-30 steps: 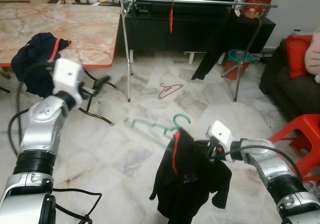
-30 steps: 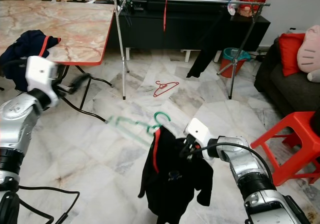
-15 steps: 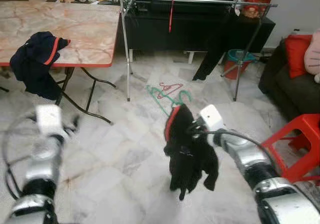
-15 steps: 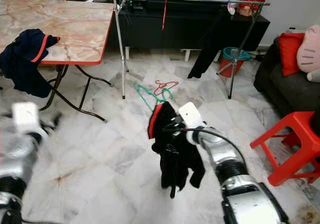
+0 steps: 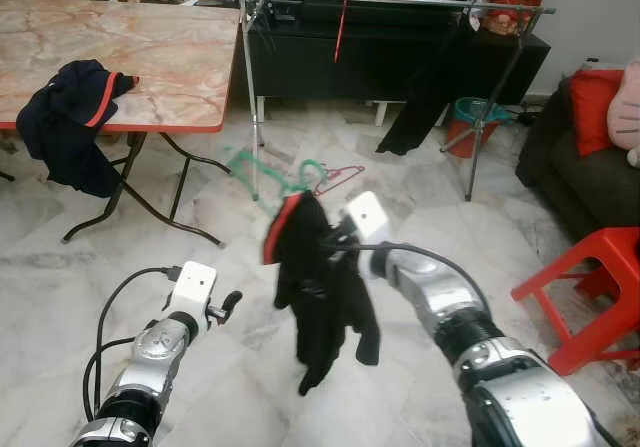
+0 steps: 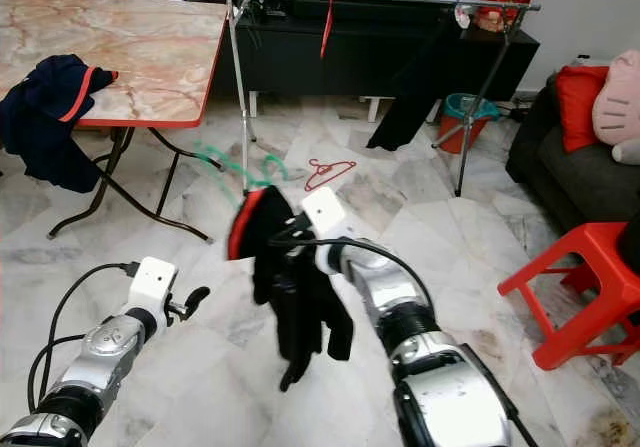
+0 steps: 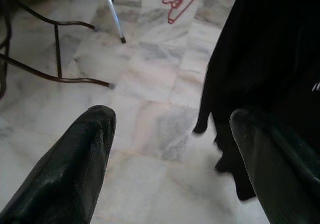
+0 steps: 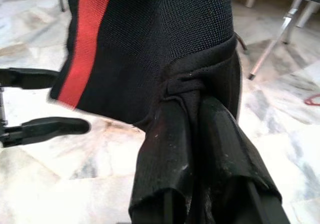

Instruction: Hang hanger

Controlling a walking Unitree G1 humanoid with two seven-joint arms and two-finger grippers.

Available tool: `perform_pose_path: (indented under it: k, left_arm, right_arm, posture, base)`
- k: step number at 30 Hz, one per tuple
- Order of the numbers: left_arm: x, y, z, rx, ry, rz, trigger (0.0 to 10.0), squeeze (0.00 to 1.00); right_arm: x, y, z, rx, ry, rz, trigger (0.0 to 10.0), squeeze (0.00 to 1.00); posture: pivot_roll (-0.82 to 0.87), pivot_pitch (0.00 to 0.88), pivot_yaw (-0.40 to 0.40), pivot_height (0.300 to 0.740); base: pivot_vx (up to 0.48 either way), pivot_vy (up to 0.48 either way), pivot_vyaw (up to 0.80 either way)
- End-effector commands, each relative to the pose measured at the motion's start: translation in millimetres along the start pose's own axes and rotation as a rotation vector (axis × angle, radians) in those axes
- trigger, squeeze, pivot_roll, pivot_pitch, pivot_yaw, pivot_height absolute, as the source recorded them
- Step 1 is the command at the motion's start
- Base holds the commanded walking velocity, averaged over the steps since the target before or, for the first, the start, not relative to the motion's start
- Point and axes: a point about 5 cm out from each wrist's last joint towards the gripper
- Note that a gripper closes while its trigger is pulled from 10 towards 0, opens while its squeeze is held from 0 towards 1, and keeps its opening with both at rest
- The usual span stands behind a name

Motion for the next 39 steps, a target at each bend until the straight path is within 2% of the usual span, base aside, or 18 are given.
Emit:
perform_pose_path:
  k: [1, 2, 3, 4, 7, 8, 12, 14, 16, 18, 24, 27, 29, 33, 39]
  left_arm:
    - [-2.0, -5.1, -0.5, -0.028, -0.001, -0.029, 10.0, 0.00]
    - [-3.2, -8.9, -0.4, -0.056, 0.001, -0.070, 10.0, 0.00]
    - [-3.2, -8.9, -0.4, -0.056, 0.001, -0.070, 10.0, 0.00]
    - [-6.9, -14.1, 0.4, -0.092, 0.011, -0.129, 10.0, 0.00]
    - [-9.5, -14.6, 1.2, -0.085, 0.010, -0.138, 10.0, 0.00]
    - [-10.7, -13.4, 2.0, -0.070, 0.010, -0.172, 10.0, 0.00]
    - [-11.4, -12.7, 2.5, -0.065, 0.009, -0.194, 10.0, 0.00]
    - [-16.7, -10.3, 4.9, -0.024, 0.016, -0.302, 10.0, 0.00]
    - [-16.7, -10.3, 4.9, -0.024, 0.016, -0.302, 10.0, 0.00]
    - [-24.7, -12.0, 8.4, -0.016, 0.025, -0.393, 10.0, 0.00]
    - [-33.0, -16.9, 12.1, -0.037, 0.032, -0.427, 10.0, 0.00]
    - [-38.8, -20.1, 14.7, -0.056, 0.040, -0.471, 10.0, 0.00]
    - [-38.8, -20.1, 14.7, -0.056, 0.040, -0.471, 10.0, 0.00]
    - [-42.4, -27.8, 14.7, -0.053, 0.025, -0.537, 10.0, 0.00]
    - [-42.8, -31.5, 14.2, -0.049, 0.006, -0.580, 10.0, 0.00]
  right_arm:
    - [15.6, -1.0, -1.4, 0.031, -0.044, 0.033, 0.0, 0.00]
    - [16.4, 2.2, -2.8, 0.062, -0.040, 0.050, 0.0, 0.00]
    - [16.4, 2.2, -2.8, 0.062, -0.040, 0.050, 0.0, 0.00]
    - [17.6, 7.3, -4.2, 0.120, -0.032, 0.083, 0.0, 0.00]
    - [19.7, 10.9, -4.9, 0.164, -0.039, 0.108, 0.0, 0.00]
    - [21.6, 12.0, -5.5, 0.179, -0.043, 0.111, 0.0, 0.00]
    - [22.5, 12.5, -5.9, 0.187, -0.045, 0.113, 0.0, 0.00]
    - [27.8, 16.1, -9.0, 0.216, -0.046, 0.132, 0.0, 0.00]
    - [27.8, 16.1, -9.0, 0.216, -0.046, 0.132, 0.0, 0.00]
    - [34.9, 21.3, -12.2, 0.254, -0.059, 0.148, 0.0, 0.00]
    - [40.1, 27.4, -15.4, 0.284, -0.068, 0.161, 0.0, 0.00]
    - [41.6, 33.8, -19.1, 0.298, -0.070, 0.155, 0.0, 0.00]
    - [41.6, 33.8, -19.1, 0.298, -0.070, 0.155, 0.0, 0.00]
    - [46.0, 38.3, -22.7, 0.300, -0.081, 0.140, 0.0, 0.00]
    - [50.0, 40.0, -24.4, 0.303, -0.088, 0.139, 0.0, 0.00]
  posture:
    - [-0.10, 0.000, -0.105, 0.740]
    - [-0.10, 0.000, -0.104, 0.740]
    - [-0.10, 0.000, -0.104, 0.740]
    - [-0.10, 0.000, -0.104, 0.740]
    - [-0.10, 0.000, -0.104, 0.740]
    - [-0.10, 0.000, -0.108, 0.740]
    - [-0.10, 0.000, -0.108, 0.740]
    - [-0.09, 0.000, -0.119, 0.740]
    - [-0.09, 0.000, -0.119, 0.740]
    - [-0.10, 0.000, -0.120, 0.740]
    - [-0.10, 0.000, -0.125, 0.740]
    - [-0.10, 0.000, -0.131, 0.740]
    - [-0.10, 0.000, -0.131, 0.740]
    - [-0.10, 0.000, -0.131, 0.740]
    - [-0.10, 0.000, -0.134, 0.740]
  base:
    - [0.000, 0.000, 0.00]
    - [0.000, 0.000, 0.00]
    - [0.000, 0.000, 0.00]
    - [0.000, 0.000, 0.00]
    - [0.000, 0.000, 0.00]
    - [0.000, 0.000, 0.00]
    - [0.000, 0.000, 0.00]
    - [0.000, 0.000, 0.00]
    - [0.000, 0.000, 0.00]
    - [0.000, 0.000, 0.00]
    - [0.000, 0.000, 0.00]
    - [0.000, 0.000, 0.00]
    - [0.000, 0.000, 0.00]
    - [0.000, 0.000, 0.00]
    - [0.000, 0.000, 0.00]
Point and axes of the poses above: a point about 5 cm out from each wrist's last joint towards the gripper, its own z axis pointing back from the gripper into the wrist, its own x axis along the axis of the wrist's last joint, y = z × x, and after that the axes turned 7 degrees about z, right-handed
